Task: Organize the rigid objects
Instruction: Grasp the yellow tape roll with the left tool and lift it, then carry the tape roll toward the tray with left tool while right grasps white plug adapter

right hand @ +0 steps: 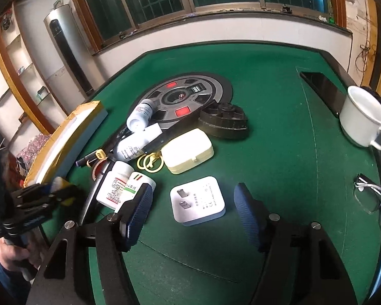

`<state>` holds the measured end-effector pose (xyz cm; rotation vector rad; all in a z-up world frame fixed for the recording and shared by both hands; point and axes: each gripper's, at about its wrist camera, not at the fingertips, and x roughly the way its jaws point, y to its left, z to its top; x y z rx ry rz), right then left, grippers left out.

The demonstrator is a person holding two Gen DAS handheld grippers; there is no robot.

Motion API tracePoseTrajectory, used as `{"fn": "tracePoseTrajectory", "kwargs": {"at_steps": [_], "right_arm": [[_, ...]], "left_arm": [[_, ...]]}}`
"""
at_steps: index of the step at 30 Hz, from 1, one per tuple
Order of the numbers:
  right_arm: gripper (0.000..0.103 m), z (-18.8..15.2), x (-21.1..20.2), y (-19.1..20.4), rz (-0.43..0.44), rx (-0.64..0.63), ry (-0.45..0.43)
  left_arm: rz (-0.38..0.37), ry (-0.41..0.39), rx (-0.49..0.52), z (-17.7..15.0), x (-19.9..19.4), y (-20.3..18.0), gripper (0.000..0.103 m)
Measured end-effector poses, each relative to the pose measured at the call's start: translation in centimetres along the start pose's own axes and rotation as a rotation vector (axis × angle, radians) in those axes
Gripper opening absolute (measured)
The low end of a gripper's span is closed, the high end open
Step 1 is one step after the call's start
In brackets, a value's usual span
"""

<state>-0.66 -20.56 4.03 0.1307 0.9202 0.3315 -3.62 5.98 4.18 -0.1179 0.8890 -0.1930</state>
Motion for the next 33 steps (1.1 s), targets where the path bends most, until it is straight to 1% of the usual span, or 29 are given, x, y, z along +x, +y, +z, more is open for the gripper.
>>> {"fn": "tracePoseTrajectory", "kwargs": {"at_steps": [2,4,6,9,11,13,15,18,19,22,25,26,28,29,32,33], "right_arm": [[0.062,0.0,-0.1,-0.1,-0.004,0.0,-0.003],[0.062,0.1,-0.2,-0.1,-0.011,-0.002,-0.01],[0.062,0.1,-0.3,-0.2,-0.012,0.002,-0.012],[0.062,0.2,-0.2,-0.5,-0.009,0.014,-0.006],[0.062,0.2,-0.1,-0.6,-0.011,0.021,-0.004],[0.062,0.2,0.0,-0.6,-0.012,0.025,-0.001],[0.062,0.1,0.1,-0.7,-0.013,0.027,0.003],[0.062,0.1,0.1,-0.8,-0.025,0.03,0.003],[0.062,0.1,0.1,-0.8,-0.028,0.031,0.002],[0.062,0.2,0.4,-1.0,-0.031,0.034,0.011],[0.062,0.2,0.5,-1.1,-0.028,0.034,0.019],[0.062,0.2,0.5,-1.1,-0.03,0.034,0.018],[0.062,0.2,0.5,-1.1,-0.032,0.03,0.019],[0.062,0.2,0.5,-1.0,-0.033,0.029,0.022],[0.062,0.1,0.9,-1.0,-0.032,0.022,0.044],[0.062,0.0,1.0,-0.9,-0.03,0.015,0.053]], "left_arm": [[0.004,-0.042,0.005,0.1,-1.6,0.6,0.039],[0.076,-0.109,-0.006,0.5,-3.3,2.0,0.039],[0.118,-0.162,-0.068,1.3,-4.5,4.0,0.039],[0.209,-0.238,-0.159,2.4,-5.7,7.8,0.039],[0.236,-0.262,-0.172,3.3,-5.4,9.8,0.039],[0.279,-0.253,-0.171,4.5,-3.7,11.2,0.039],[0.278,-0.236,-0.165,5.0,-2.1,12.0,0.039],[0.307,-0.185,-0.151,5.0,-0.5,12.4,0.039],[0.313,-0.181,-0.14,4.8,-0.5,12.4,0.039],[0.371,-0.143,-0.112,3.9,-0.6,12.3,0.039],[0.431,-0.092,-0.113,2.8,-0.8,11.6,0.039],[0.44,-0.082,-0.118,2.7,-1.0,11.5,0.039],[0.433,-0.086,-0.119,2.2,-1.7,10.6,0.039],[0.416,-0.092,-0.12,2.0,-2.1,10.1,0.039],[0.324,-0.094,-0.141,2.3,-2.6,9.1,0.039],[0.304,-0.089,-0.143,2.4,-2.5,8.8,0.039]]}}
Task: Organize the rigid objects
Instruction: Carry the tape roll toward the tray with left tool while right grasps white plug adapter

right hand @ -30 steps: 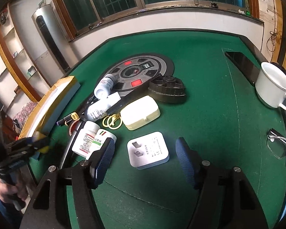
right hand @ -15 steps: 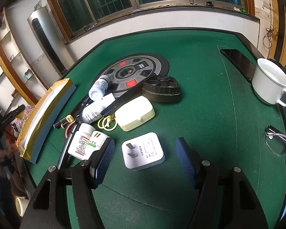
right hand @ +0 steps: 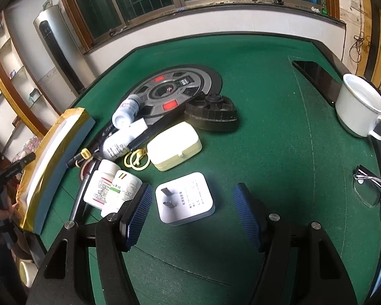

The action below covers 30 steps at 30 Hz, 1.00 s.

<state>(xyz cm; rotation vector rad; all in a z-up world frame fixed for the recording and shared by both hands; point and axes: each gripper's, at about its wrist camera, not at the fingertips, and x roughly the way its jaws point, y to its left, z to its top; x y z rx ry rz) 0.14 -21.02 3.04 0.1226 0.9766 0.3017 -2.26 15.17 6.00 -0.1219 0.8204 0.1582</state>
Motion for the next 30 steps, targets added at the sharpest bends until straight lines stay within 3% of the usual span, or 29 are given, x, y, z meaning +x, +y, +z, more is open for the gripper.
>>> {"fn": "tracePoseTrajectory", "kwargs": {"at_steps": [6,9,12,14,19,25,30], "right_arm": [[0.062,-0.5,0.5,1.3,-0.045,-0.08,0.009],[0.062,-0.8,1.0,1.7,-0.035,-0.106,0.034],[0.046,-1.1,1.3,2.2,-0.069,-0.148,0.037],[0.046,-1.3,1.3,2.4,-0.077,-0.16,0.03],[0.046,-1.4,1.3,2.7,-0.093,-0.184,0.032],[0.047,-1.3,1.2,2.9,-0.116,-0.197,0.016],[0.046,-1.5,1.6,2.9,-0.125,-0.203,0.019]], "left_arm": [[-0.075,-0.094,0.042,-0.1,-3.6,-2.7,0.039],[-0.149,-0.1,0.057,-0.1,-5.0,-4.3,0.039],[-0.214,-0.085,0.078,-0.6,-5.1,-5.8,0.039],[-0.233,-0.076,0.088,-1.0,-4.9,-6.6,0.039],[-0.208,-0.093,0.132,-2.0,-5.3,-7.3,0.039],[-0.168,-0.169,0.103,-1.8,-5.1,-4.8,0.039],[-0.22,-0.107,0.01,-1.9,-2.6,-3.7,0.039]]}}
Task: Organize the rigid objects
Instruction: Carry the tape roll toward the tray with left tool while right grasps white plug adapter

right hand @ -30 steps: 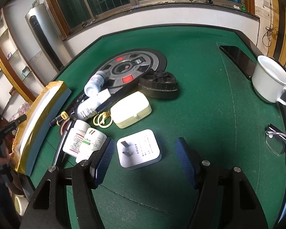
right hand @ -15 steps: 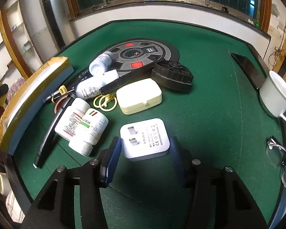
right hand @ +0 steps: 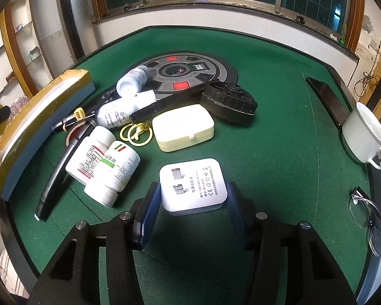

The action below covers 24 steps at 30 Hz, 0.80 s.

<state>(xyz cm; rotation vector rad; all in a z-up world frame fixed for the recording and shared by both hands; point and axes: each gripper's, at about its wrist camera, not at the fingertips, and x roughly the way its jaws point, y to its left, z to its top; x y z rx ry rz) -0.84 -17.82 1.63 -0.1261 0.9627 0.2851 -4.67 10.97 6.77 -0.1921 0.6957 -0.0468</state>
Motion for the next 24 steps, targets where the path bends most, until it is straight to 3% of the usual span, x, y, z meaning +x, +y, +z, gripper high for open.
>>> {"fn": "tracePoseTrajectory", "kwargs": {"at_steps": [11,15,19,22,24], "right_arm": [[0.046,-0.1,0.4,-0.5,0.013,0.035,0.006],[0.046,0.3,-0.8,-1.5,0.005,0.083,-0.046],[0.046,1.0,-2.7,-2.0,0.006,0.11,-0.125],[0.046,1.6,-3.8,-0.7,0.066,0.091,-0.146],[0.046,2.0,-4.0,0.9,0.113,0.06,-0.138]], "left_arm": [[-0.031,-0.048,-0.023,1.2,2.3,-1.5,0.039],[-0.039,-0.044,0.016,0.5,1.1,-2.1,0.039],[-0.019,-0.071,-0.016,0.7,-0.8,-0.3,0.039],[-0.015,-0.088,-0.063,1.3,-2.0,1.7,0.039],[0.026,-0.092,-0.071,1.5,-2.4,2.8,0.039]]}}
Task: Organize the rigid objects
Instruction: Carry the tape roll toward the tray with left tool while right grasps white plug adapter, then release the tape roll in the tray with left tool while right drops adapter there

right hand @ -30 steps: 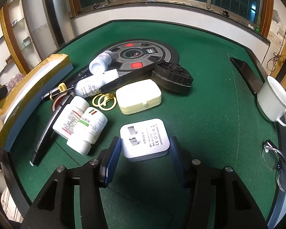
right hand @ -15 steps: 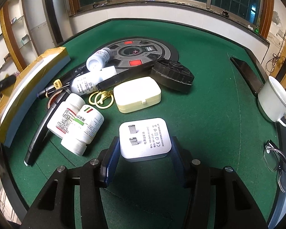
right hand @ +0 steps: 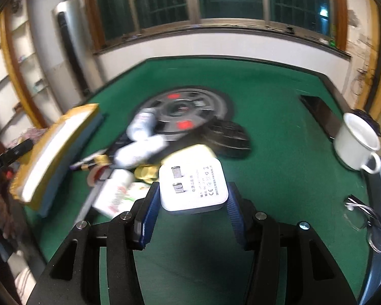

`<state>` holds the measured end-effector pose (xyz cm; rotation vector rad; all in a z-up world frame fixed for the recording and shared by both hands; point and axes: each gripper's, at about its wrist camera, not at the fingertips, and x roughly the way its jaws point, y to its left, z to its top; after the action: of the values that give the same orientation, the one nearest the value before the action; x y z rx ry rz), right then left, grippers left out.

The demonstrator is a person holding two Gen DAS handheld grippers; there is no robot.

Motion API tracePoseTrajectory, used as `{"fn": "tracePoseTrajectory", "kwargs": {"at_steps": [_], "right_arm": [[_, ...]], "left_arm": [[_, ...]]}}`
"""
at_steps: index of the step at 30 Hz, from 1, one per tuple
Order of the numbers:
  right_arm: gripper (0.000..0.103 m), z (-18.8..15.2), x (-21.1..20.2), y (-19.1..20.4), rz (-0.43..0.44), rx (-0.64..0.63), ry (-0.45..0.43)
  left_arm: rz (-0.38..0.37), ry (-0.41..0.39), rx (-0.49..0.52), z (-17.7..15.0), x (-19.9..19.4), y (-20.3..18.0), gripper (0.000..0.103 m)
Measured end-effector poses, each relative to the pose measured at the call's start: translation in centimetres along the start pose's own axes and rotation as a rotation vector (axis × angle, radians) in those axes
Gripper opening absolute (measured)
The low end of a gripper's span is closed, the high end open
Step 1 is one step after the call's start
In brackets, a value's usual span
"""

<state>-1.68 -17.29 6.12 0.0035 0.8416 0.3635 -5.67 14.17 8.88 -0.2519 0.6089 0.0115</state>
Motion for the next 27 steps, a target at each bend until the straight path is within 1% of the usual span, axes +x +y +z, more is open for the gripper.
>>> {"fn": "tracePoseTrajectory", "kwargs": {"at_steps": [3,5,7,9,14,17,22,24,27], "right_arm": [[0.046,0.5,0.3,2.8,0.081,-0.043,0.032],[0.046,1.1,0.6,4.8,0.113,-0.074,0.043],[0.046,2.1,0.8,7.1,0.156,-0.112,0.052],[0.046,2.7,0.9,9.1,0.178,-0.141,0.056],[0.046,5.0,2.5,14.2,0.2,-0.212,0.068],[0.046,6.6,4.8,16.2,0.22,-0.205,0.113],[0.046,8.6,9.1,19.0,0.24,-0.203,0.183],[0.046,8.9,10.5,20.6,0.241,-0.209,0.204],[0.046,9.0,12.9,22.7,0.247,-0.225,0.248]], "left_arm": [[0.019,-0.015,-0.007,-0.1,-0.5,0.8,0.039],[0.039,-0.015,0.009,-0.4,-0.5,0.9,0.039],[0.067,-0.033,0.036,-0.6,-0.6,0.9,0.039],[0.082,-0.035,0.045,-0.6,-0.5,1.0,0.039],[0.097,-0.029,0.043,0.0,-0.1,2.6,0.039],[0.105,-0.014,0.031,0.4,0.6,4.0,0.039],[0.116,0.018,-0.009,-0.2,2.0,6.0,0.039],[0.121,0.035,-0.019,-0.8,2.5,6.3,0.039],[0.129,0.048,-0.004,-1.6,2.8,6.2,0.039]]}}
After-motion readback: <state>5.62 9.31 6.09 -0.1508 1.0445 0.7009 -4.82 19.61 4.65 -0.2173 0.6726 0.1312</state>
